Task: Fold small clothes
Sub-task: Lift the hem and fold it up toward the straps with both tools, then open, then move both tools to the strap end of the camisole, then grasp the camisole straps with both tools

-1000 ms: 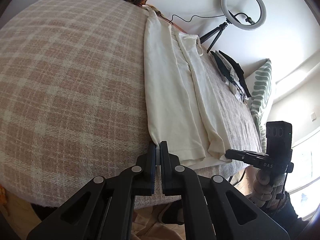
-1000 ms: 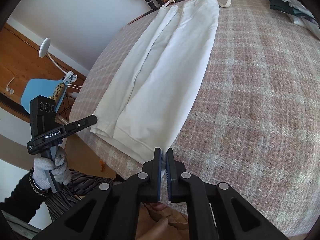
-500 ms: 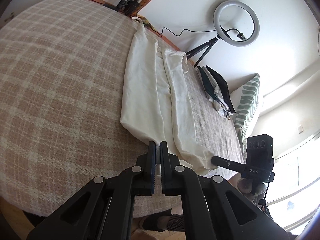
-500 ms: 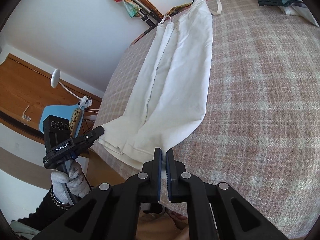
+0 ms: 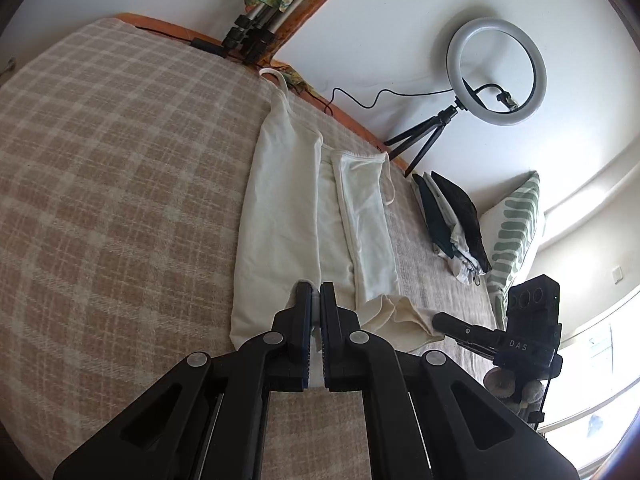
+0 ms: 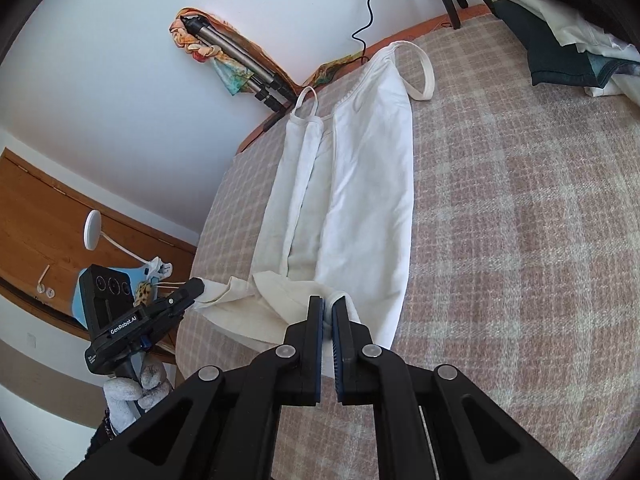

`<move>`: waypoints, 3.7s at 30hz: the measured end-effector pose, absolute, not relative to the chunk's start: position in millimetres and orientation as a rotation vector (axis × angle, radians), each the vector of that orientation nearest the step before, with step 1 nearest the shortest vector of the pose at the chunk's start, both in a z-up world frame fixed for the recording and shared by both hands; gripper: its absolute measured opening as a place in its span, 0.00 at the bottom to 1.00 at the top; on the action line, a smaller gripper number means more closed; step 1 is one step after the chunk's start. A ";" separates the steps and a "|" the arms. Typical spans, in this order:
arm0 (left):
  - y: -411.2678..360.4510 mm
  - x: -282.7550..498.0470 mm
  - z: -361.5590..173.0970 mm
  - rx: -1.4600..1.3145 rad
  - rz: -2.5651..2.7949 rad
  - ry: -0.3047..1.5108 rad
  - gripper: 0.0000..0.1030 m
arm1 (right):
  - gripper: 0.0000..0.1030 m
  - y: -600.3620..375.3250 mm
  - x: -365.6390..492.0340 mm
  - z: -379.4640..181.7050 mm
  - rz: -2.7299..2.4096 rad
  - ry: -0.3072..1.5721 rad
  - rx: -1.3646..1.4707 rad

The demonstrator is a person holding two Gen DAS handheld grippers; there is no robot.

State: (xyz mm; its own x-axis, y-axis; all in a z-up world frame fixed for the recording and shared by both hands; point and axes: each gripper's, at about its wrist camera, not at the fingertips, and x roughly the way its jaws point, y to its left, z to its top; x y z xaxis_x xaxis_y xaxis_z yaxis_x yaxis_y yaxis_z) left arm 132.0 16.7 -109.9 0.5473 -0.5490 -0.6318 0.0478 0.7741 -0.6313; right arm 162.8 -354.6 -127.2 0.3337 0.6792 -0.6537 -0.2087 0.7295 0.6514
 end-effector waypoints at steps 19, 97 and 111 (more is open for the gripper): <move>14.9 132.4 -88.8 -0.442 -0.338 0.843 0.11 | 0.25 -341.2 173.7 -107.2 0.557 0.993 0.330; 8.3 332.8 -150.0 -0.502 -0.393 0.947 0.15 | 0.25 -320.0 372.0 -154.6 0.523 0.970 0.235; 11.9 333.8 -149.1 -0.471 -0.316 0.918 0.10 | 0.15 -330.1 374.9 -148.3 0.456 0.941 0.214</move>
